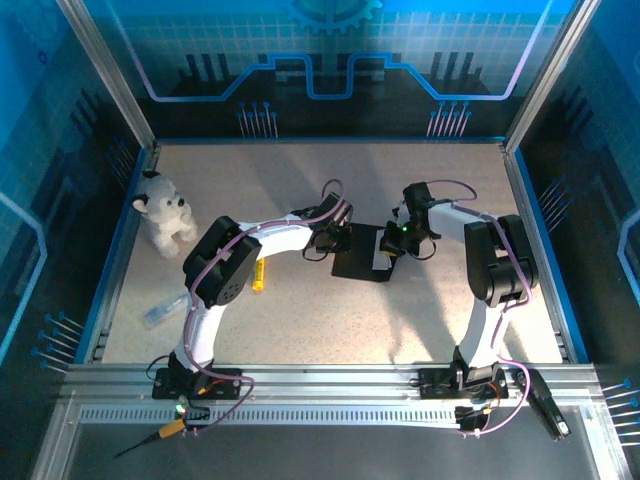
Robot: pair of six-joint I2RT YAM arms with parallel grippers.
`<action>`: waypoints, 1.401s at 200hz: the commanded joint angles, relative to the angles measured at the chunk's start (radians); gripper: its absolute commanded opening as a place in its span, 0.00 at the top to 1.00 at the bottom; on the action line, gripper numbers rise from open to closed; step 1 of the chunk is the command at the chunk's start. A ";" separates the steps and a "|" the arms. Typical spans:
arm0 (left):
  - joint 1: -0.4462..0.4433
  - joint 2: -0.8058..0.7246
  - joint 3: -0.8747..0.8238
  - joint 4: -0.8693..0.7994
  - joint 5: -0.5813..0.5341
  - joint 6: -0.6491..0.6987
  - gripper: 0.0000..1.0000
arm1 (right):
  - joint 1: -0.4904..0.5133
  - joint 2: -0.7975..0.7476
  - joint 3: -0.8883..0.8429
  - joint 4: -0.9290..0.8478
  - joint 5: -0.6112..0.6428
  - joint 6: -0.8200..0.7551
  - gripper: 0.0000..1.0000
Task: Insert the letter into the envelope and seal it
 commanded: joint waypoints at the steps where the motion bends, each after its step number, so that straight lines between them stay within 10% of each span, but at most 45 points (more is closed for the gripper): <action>1: -0.023 0.022 -0.057 -0.161 0.003 -0.023 1.00 | 0.011 -0.008 -0.022 0.060 -0.020 0.061 1.00; 280: 0.042 -0.133 -0.097 -0.216 -0.107 0.009 1.00 | 0.001 0.041 0.038 -0.001 -0.076 -0.049 1.00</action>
